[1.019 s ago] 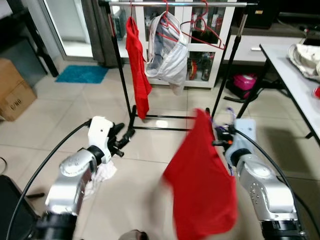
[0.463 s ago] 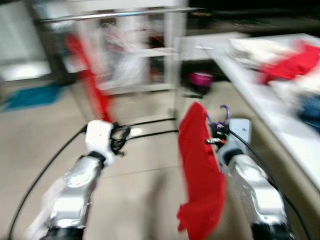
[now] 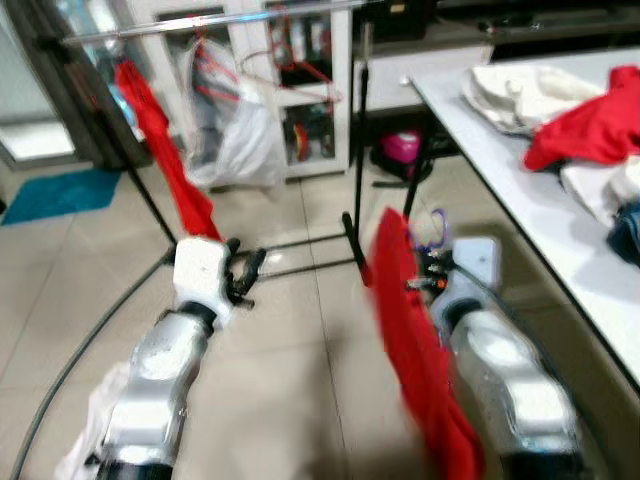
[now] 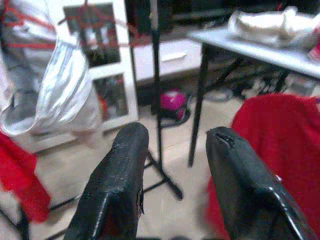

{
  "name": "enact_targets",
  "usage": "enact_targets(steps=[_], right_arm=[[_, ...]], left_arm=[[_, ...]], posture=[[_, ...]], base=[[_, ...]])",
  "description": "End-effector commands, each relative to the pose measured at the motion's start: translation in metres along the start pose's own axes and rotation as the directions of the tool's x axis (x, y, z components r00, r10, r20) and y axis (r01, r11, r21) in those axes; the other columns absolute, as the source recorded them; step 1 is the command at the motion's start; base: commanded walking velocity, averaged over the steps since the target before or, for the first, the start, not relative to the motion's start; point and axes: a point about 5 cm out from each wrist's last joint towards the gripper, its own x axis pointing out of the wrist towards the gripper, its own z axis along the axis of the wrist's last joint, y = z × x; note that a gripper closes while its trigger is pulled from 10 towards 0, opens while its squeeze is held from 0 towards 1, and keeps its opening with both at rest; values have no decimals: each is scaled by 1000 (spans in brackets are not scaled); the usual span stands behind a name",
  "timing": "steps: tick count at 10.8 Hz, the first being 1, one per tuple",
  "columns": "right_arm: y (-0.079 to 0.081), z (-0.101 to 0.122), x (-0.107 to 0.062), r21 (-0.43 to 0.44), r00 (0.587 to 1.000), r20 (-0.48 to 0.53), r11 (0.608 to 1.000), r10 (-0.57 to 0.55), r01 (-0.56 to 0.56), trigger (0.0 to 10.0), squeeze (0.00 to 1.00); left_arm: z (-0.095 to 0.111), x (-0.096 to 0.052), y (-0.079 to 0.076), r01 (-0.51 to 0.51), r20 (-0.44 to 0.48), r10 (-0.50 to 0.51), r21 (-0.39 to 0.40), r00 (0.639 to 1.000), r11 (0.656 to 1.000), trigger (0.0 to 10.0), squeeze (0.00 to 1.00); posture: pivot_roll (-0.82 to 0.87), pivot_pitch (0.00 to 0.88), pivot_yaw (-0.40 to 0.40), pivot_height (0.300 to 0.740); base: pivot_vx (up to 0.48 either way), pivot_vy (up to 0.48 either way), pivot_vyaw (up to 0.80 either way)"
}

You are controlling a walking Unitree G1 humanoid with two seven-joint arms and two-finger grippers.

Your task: Hang hanger

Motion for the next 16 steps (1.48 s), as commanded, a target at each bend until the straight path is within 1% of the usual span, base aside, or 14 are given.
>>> enact_targets(steps=[1, 2, 3, 5, 7, 8, 9, 10, 11, 12, 13, 14, 15, 16], right_arm=[[15, 19, -3, 16, 994, 82, 997, 70, -71, 10000, 0], [15, 25, -12, 18, 991, 108, 996, 84, -87, 10000, 0], [14, 27, -17, 16, 989, 123, 996, 87, -90, 10000, 0], [3, 35, -31, -5, 987, 150, 998, 62, -62, 10000, 0], [2, 34, -35, -45, 988, 135, 997, 70, -65, 10000, 0], [2, 34, -35, -45, 988, 135, 997, 70, -65, 10000, 0], [3, 33, -38, -43, 989, 125, 996, 85, -80, 10000, 0], [4, 32, -40, -60, 988, 107, 993, 110, -104, 10000, 0], [5, 35, -40, -90, 984, 110, 987, 141, -132, 10000, 0], [4, 35, -39, -94, 985, 103, 987, 136, -127, 10000, 0], [3, 34, -37, -104, 986, 92, 986, 141, -131, 10000, 0], [-1, 32, -33, -117, 989, 72, 986, 129, -120, 10000, 0], [-2, 31, -30, -110, 990, 69, 987, 126, -118, 10000, 0], [-2, 30, -27, -110, 990, 70, 988, 120, -112, 10000, 0]], left_arm=[[3, -9, 12, -57, 4, 57, 8, 998, 998, 10000, 0], [4, -16, 10, -72, 2, 72, -9, 997, 997, 10000, 0], [4, -21, 9, -68, -6, 68, -6, 998, 998, 10000, 0], [5, -34, 8, -70, -13, 70, -12, 997, 997, 10000, 0], [6, -36, 9, -73, -11, 73, -16, 997, 997, 10000, 0], [6, -36, 9, -73, -11, 73, -16, 997, 997, 10000, 0], [8, -37, 12, -106, -6, 106, -21, 994, 994, 10000, 0], [10, -37, 15, -141, 0, 141, -28, 990, 990, 10000, 0], [13, -36, 11, -125, 18, 126, -50, 992, 991, 10000, 0], [13, -36, 10, -117, 12, 117, -24, 993, 993, 10000, 0], [12, -37, 8, -127, 9, 127, -27, 992, 992, 10000, 0], [9, -40, 2, -120, -10, 120, -31, 993, 992, 10000, 0], [8, -40, 1, -109, -19, 109, -18, 994, 994, 10000, 0], [8, -41, 1, -109, -23, 108, -24, 994, 994, 10000, 0]], posture=[[-75, 0, 71, 740], [-72, 25, 76, 740], [-71, 52, 83, 740], [-77, 127, 103, 740], [-79, 134, 103, 740], [-79, 134, 103, 740], [-68, 135, 82, 740], [-71, 128, 72, 740], [-66, 131, 64, 740], [-39, 142, 38, 740], [-30, 139, 33, 740], [-16, 118, 14, 740], [-1, 109, 5, 740], [2, 102, 5, 740]], base=[[390, 0, 0], [390, 0, 0], [398, 0, 0], [416, 0, 0], [431, 0, 0], [431, 0, 0], [431, 0, 0], [431, 0, 0], [435, 0, 0], [435, 0, 0], [435, 0, 0], [435, 0, 800], [435, 0, 800], [435, 0, 800]])
